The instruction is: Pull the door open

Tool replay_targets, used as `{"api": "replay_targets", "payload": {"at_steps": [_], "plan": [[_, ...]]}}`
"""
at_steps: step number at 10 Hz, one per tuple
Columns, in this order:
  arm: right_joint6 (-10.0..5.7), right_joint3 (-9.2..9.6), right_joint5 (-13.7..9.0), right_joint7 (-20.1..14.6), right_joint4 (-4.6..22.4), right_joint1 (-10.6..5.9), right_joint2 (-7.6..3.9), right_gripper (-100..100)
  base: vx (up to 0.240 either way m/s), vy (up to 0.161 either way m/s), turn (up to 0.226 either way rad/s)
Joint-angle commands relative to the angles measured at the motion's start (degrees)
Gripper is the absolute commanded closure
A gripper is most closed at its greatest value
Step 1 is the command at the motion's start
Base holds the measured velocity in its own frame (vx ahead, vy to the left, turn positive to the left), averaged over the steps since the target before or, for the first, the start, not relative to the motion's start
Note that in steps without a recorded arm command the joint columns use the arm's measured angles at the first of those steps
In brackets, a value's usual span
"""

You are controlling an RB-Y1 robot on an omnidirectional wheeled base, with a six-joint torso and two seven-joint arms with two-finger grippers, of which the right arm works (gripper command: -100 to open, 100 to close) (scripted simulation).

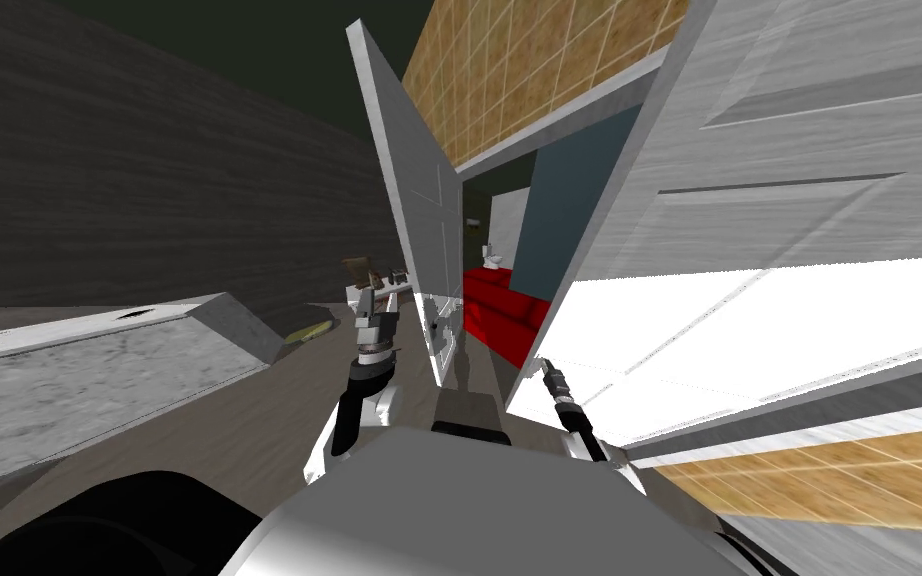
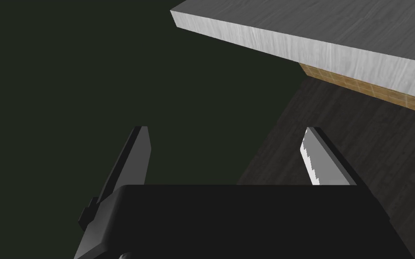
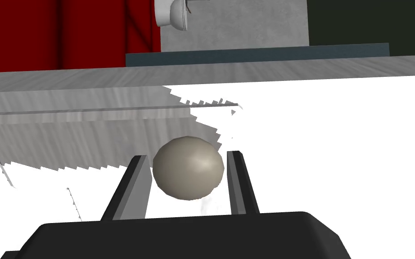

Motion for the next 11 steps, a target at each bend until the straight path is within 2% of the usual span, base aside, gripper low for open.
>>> {"api": "replay_targets", "payload": {"at_steps": [1, 5, 6, 11], "plan": [[-1.14, 1.15, 0.75, -1.27, 0.66, 0.28, -0.56, 100, -0.244, -0.053, 0.093], [-3.06, 3.72, 2.43, -4.12, 0.23, 1.27, -2.09, 100, -0.212, -0.056, 0.058], [-2.45, 3.33, 2.17, -3.49, 0.1, 1.3, -1.71, 100, -0.11, -0.031, 0.026], [-2.61, 4.32, 3.89, -3.76, 1.06, -0.4, -0.67, 100, -0.184, -0.069, 0.094]]}}
